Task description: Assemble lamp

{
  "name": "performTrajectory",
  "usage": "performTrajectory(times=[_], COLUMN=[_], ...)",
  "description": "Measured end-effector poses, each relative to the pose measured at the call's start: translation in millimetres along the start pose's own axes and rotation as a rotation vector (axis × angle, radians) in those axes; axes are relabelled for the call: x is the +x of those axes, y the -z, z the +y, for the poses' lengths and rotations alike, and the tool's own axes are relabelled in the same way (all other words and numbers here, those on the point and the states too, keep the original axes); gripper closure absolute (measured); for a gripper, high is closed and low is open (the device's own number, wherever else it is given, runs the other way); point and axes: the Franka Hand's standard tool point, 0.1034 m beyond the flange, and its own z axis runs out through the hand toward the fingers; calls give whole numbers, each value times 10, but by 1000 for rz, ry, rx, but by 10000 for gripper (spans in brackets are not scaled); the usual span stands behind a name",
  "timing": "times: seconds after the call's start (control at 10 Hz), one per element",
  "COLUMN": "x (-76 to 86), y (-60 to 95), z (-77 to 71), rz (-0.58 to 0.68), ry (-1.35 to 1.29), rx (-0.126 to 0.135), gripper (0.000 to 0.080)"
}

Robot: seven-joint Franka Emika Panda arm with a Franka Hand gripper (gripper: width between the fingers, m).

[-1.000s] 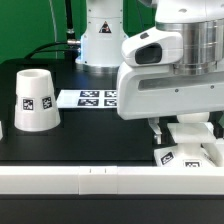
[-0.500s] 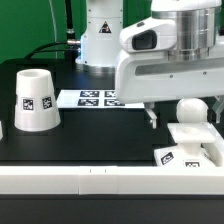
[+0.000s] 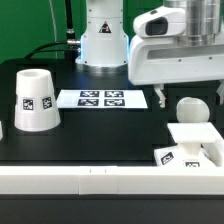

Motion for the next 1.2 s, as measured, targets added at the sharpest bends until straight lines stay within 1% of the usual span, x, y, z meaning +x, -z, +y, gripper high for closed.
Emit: performTrajectory(times=[0.5, 0.6, 0.7, 0.8, 0.9, 1.1, 1.2], x=[-22, -95, -225, -307, -342, -347, -382], y=[-27, -87, -143, -178, -200, -198, -209], z=[-8, -21, -91, -144, -151, -140, -112], rz=[6, 17, 5, 3, 2, -19, -63], ry=[5, 1, 3, 18, 25, 25, 27], rx=[2, 6, 6, 7, 7, 2, -7], gripper=[101, 101, 101, 101, 101, 101, 101])
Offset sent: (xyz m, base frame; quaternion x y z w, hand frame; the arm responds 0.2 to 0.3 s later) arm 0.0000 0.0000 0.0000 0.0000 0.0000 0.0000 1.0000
